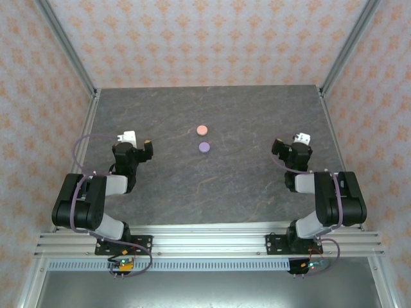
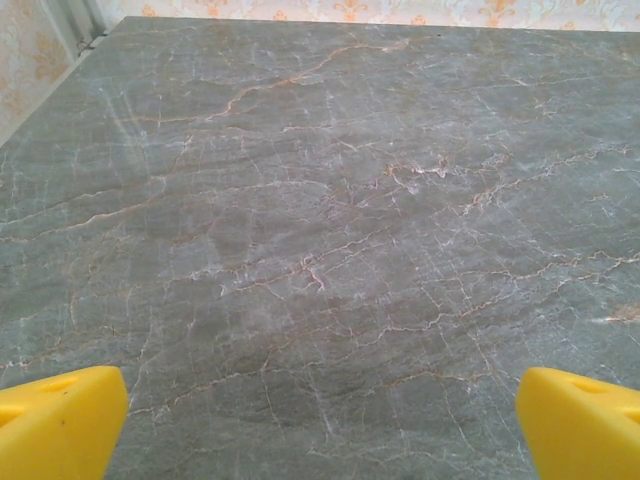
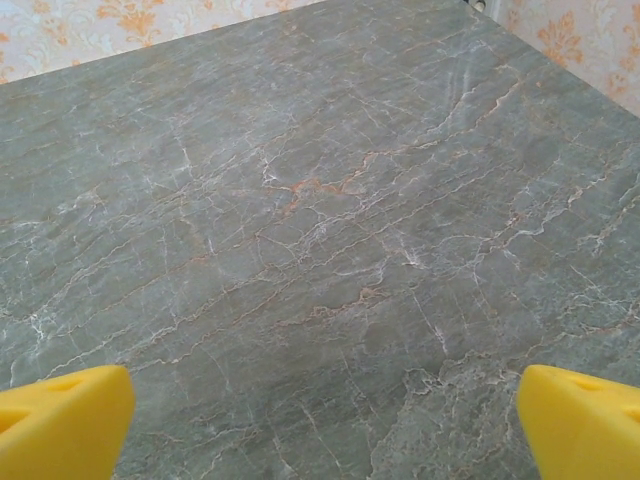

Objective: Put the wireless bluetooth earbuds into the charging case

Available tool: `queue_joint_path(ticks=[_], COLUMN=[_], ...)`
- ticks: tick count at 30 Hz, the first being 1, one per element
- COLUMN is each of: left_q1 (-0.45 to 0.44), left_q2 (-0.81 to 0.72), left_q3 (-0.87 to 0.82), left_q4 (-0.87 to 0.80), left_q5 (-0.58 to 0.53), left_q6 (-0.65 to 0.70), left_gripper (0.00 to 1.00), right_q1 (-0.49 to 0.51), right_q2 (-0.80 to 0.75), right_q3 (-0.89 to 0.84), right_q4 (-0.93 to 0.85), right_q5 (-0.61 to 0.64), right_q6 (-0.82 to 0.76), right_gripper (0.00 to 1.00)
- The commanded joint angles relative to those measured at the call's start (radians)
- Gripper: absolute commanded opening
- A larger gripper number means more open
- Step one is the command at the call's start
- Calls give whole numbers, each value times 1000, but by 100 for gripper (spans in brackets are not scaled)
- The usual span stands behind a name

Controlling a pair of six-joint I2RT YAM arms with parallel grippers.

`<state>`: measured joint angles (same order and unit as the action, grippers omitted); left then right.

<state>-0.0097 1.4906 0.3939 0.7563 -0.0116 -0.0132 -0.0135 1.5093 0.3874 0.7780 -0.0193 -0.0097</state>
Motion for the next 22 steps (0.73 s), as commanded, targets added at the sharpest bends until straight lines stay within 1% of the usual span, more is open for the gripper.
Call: queue_joint_path(ticks=[1,22], left_q1=[-16,-24], left_q2=[4,5], left_q3=[28,37], left_q4=[-7,-21], left_q5=[-41,-34], left_q6=[21,33], left_gripper=[100,100], right_q1=[9,11], right_q2=[6,5], right_q3=[25,25], right_q4=[-1,0], right_q5=[0,0], right_q6=[-18,-21], right_gripper=[99,99])
